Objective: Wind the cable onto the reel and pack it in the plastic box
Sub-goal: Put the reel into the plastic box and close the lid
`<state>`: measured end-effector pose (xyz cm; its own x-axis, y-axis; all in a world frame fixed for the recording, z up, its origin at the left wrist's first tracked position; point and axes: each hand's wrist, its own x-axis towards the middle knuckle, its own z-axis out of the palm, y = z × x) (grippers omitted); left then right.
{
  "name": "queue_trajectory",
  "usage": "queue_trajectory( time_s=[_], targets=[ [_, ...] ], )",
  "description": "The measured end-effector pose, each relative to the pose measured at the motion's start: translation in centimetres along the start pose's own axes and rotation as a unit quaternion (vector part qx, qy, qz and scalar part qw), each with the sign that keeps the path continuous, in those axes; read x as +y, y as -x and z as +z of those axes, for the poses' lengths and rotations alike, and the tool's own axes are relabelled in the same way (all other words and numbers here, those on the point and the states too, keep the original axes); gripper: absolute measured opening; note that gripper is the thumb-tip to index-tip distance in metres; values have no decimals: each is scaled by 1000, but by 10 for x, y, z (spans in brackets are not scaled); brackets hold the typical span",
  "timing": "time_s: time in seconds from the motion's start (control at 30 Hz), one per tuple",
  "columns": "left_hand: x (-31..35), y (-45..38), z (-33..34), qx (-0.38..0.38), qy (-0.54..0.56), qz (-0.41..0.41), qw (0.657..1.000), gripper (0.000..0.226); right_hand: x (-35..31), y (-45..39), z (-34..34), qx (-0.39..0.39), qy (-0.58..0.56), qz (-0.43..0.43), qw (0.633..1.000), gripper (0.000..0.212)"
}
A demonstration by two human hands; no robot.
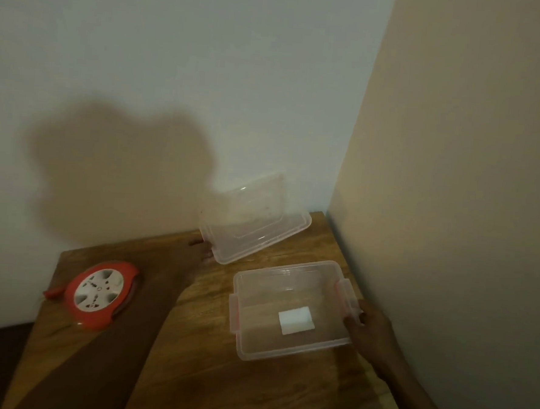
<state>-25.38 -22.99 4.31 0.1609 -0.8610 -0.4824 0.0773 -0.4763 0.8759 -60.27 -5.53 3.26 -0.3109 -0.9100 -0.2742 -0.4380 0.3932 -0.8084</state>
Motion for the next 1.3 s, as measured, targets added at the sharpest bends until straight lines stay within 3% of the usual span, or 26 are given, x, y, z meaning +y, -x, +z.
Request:
queue_trajectory(
  time_s=[0.2, 0.37, 0.5, 0.67, 0.7, 0.77, 0.8, 0.93, 1.3],
  targets=[
    [39, 42, -67, 45, 33, 78, 995, 14, -39, -20, 59, -57, 34, -35, 997, 31],
    [44, 91, -104, -10, 53, 93, 994, 18, -81, -43, 101, -63, 20, -67, 996, 33],
    [23, 125, -128, -31, 32, 56, 997, 19, -107, -63, 121, -71, -25, -80, 994, 14],
    [-39, 159, -154, -27, -20, -9, 999, 20, -110, -86, 131, -107, -27, -85, 990, 52],
    [-51, 163, -156, -34, -32, -31, 998, 20, -111, -87, 133, -108, -34, -79, 990, 49],
    [-68, 171, -159, -49, -56, -83, 994, 21, -109, -88, 137, -117, -24, -84, 989, 13],
    [-74, 173, -160, -59, -66, -102, 991, 22, -107, -87, 138, -132, -20, -86, 987, 5],
    [-87, 178, -163, -75, -107, -146, 981, 22, -105, -89, 142, -151, -59, -40, 986, 26],
    [-118, 176, -145, -25, -121, -176, 977, 25, -106, -85, 150, -135, -61, -27, 989, 35]
  ],
)
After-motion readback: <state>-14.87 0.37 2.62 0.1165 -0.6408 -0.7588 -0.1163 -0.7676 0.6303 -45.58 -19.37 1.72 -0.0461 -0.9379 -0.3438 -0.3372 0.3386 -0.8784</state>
